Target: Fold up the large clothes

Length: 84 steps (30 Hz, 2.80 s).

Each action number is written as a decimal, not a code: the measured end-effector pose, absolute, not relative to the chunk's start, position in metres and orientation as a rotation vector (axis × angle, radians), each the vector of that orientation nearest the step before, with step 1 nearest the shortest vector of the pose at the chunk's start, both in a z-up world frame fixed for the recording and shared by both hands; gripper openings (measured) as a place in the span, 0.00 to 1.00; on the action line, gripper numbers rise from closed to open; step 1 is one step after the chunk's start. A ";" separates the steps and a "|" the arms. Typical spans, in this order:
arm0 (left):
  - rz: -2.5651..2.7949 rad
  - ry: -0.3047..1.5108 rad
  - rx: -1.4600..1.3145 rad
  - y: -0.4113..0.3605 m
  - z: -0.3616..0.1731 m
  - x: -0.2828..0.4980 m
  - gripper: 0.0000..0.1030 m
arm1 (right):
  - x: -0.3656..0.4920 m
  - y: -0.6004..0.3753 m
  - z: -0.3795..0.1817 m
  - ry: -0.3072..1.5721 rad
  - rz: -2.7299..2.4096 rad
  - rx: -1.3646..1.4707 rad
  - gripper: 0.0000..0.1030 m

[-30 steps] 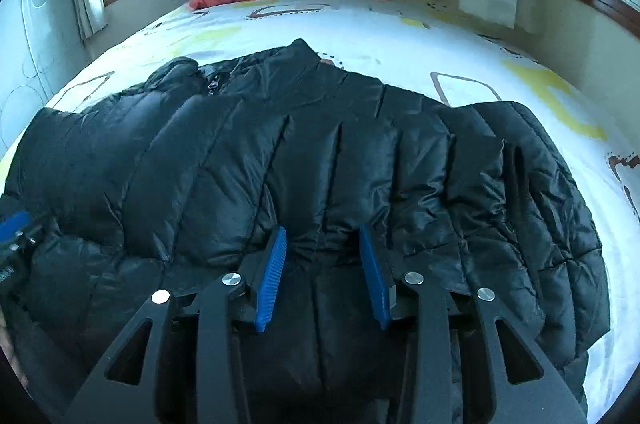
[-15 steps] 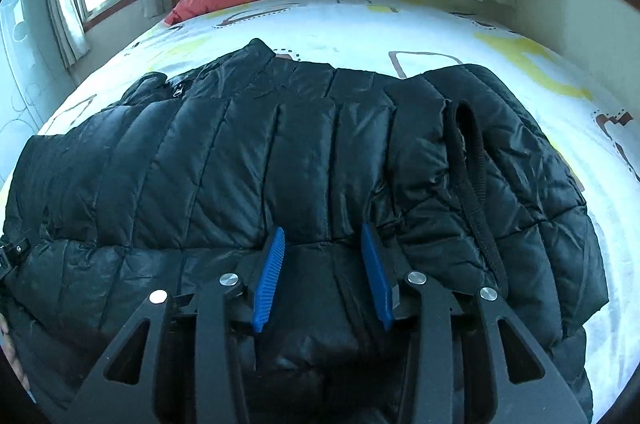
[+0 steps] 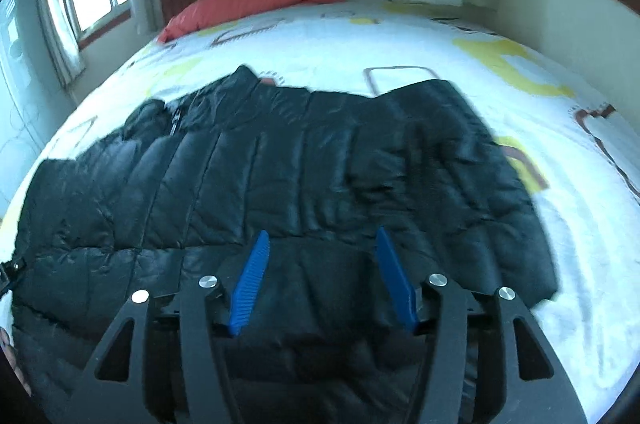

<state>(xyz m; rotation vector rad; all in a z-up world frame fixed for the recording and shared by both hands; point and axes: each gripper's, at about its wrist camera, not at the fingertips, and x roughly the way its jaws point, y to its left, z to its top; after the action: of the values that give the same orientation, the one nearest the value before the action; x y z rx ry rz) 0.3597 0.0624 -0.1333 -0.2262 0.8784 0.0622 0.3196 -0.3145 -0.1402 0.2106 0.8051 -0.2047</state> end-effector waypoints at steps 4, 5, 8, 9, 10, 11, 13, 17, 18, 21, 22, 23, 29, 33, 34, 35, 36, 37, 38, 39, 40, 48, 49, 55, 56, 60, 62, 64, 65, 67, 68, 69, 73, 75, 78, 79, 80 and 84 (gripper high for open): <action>0.083 0.864 -0.271 0.085 -0.130 0.337 0.68 | 0.293 -0.339 -0.133 0.804 -0.247 0.228 0.55; 0.094 0.864 -0.278 0.089 -0.131 0.332 0.68 | 0.282 -0.349 -0.132 0.809 -0.265 0.238 0.55; 0.131 0.876 -0.335 0.105 -0.133 0.314 0.68 | 0.256 -0.368 -0.134 0.832 -0.293 0.274 0.55; 0.134 0.877 -0.361 0.110 -0.132 0.309 0.68 | 0.246 -0.375 -0.135 0.840 -0.300 0.287 0.55; 0.133 0.876 -0.389 0.114 -0.132 0.303 0.68 | 0.237 -0.380 -0.136 0.846 -0.308 0.295 0.55; 0.130 0.876 -0.415 0.118 -0.131 0.296 0.68 | 0.224 -0.387 -0.138 0.851 -0.316 0.307 0.55; 0.121 0.887 -0.449 0.124 -0.131 0.281 0.68 | 0.205 -0.398 -0.139 0.858 -0.327 0.329 0.55; 0.098 0.909 -0.476 0.135 -0.133 0.242 0.68 | 0.160 -0.416 -0.145 0.875 -0.330 0.379 0.55; 0.099 0.909 -0.485 0.139 -0.133 0.232 0.68 | 0.148 -0.418 -0.147 0.878 -0.328 0.390 0.55; 0.110 0.914 -0.536 0.156 -0.136 0.193 0.68 | 0.115 -0.421 -0.153 0.886 -0.312 0.435 0.55; 0.111 0.919 -0.549 0.160 -0.138 0.182 0.68 | 0.105 -0.421 -0.155 0.888 -0.307 0.449 0.55; 0.115 0.925 -0.559 0.163 -0.140 0.171 0.68 | 0.092 -0.422 -0.157 0.891 -0.297 0.470 0.55; 0.099 0.979 -0.595 0.172 -0.153 0.104 0.68 | 0.035 -0.421 -0.165 0.895 -0.248 0.551 0.55; 0.069 0.996 -0.624 0.170 -0.159 0.078 0.68 | 0.009 -0.413 -0.169 0.905 -0.215 0.572 0.55; 0.064 0.997 -0.611 0.168 -0.159 0.072 0.68 | 0.002 -0.411 -0.171 0.908 -0.204 0.582 0.55; 0.055 1.002 -0.604 0.166 -0.158 0.067 0.68 | -0.003 -0.410 -0.172 0.911 -0.194 0.593 0.55; 0.045 1.007 -0.607 0.165 -0.158 0.064 0.68 | -0.008 -0.409 -0.174 0.913 -0.183 0.607 0.55; 0.028 1.012 -0.621 0.164 -0.158 0.059 0.68 | -0.014 -0.406 -0.175 0.915 -0.167 0.624 0.55; 0.009 1.014 -0.639 0.163 -0.159 0.054 0.68 | -0.020 -0.404 -0.176 0.915 -0.162 0.627 0.55; -0.002 1.013 -0.645 0.163 -0.159 0.050 0.68 | -0.025 -0.401 -0.177 0.916 -0.156 0.627 0.55; -0.019 1.013 -0.648 0.160 -0.159 0.046 0.68 | -0.031 -0.398 -0.178 0.919 -0.146 0.629 0.55; -0.120 1.003 -0.676 0.145 -0.160 0.018 0.67 | -0.059 -0.377 -0.182 0.927 -0.072 0.659 0.56; -0.126 0.988 -0.678 0.144 -0.160 0.017 0.63 | -0.059 -0.375 -0.181 0.924 -0.070 0.648 0.53; -0.109 0.973 -0.696 0.150 -0.162 0.018 0.18 | -0.055 -0.375 -0.185 0.902 -0.001 0.741 0.19; -0.112 0.967 -0.692 0.151 -0.160 0.018 0.17 | -0.056 -0.375 -0.183 0.886 0.009 0.754 0.19; -0.121 0.914 -0.682 0.154 -0.143 0.022 0.12 | -0.053 -0.377 -0.167 0.826 0.046 0.792 0.16; -0.132 0.883 -0.679 0.154 -0.133 0.026 0.12 | -0.048 -0.377 -0.157 0.796 0.063 0.799 0.15; -0.154 0.846 -0.682 0.154 -0.118 0.034 0.11 | -0.042 -0.376 -0.147 0.771 0.081 0.806 0.15; -0.162 0.833 -0.683 0.154 -0.113 0.037 0.11 | -0.036 -0.375 -0.140 0.753 0.094 0.806 0.15; -0.185 0.797 -0.676 0.151 -0.097 0.050 0.11 | -0.021 -0.373 -0.127 0.722 0.112 0.795 0.15; -0.197 0.779 -0.668 0.149 -0.089 0.059 0.10 | -0.014 -0.374 -0.123 0.710 0.121 0.797 0.15; -0.203 0.767 -0.664 0.147 -0.083 0.067 0.10 | -0.006 -0.375 -0.119 0.700 0.128 0.803 0.15; -0.222 0.739 -0.651 0.138 -0.065 0.100 0.10 | 0.033 -0.380 -0.102 0.643 0.142 0.824 0.15; -0.229 0.724 -0.638 0.133 -0.057 0.119 0.10 | 0.050 -0.384 -0.095 0.623 0.145 0.835 0.15; -0.229 0.712 -0.636 0.128 -0.050 0.148 0.10 | 0.081 -0.390 -0.087 0.592 0.146 0.855 0.15; -0.228 0.710 -0.640 0.128 -0.049 0.160 0.10 | 0.090 -0.393 -0.086 0.585 0.146 0.862 0.15; -0.225 0.708 -0.639 0.127 -0.047 0.168 0.10 | 0.101 -0.396 -0.085 0.579 0.148 0.873 0.15; -0.210 0.710 -0.607 0.119 -0.044 0.215 0.10 | 0.148 -0.404 -0.082 0.570 0.145 0.880 0.15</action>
<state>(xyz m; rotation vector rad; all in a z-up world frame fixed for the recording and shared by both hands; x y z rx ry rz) 0.2154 0.1189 -0.0435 -0.6069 0.7098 -0.2101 0.1481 -0.4042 -0.0824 0.8805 0.5696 0.1451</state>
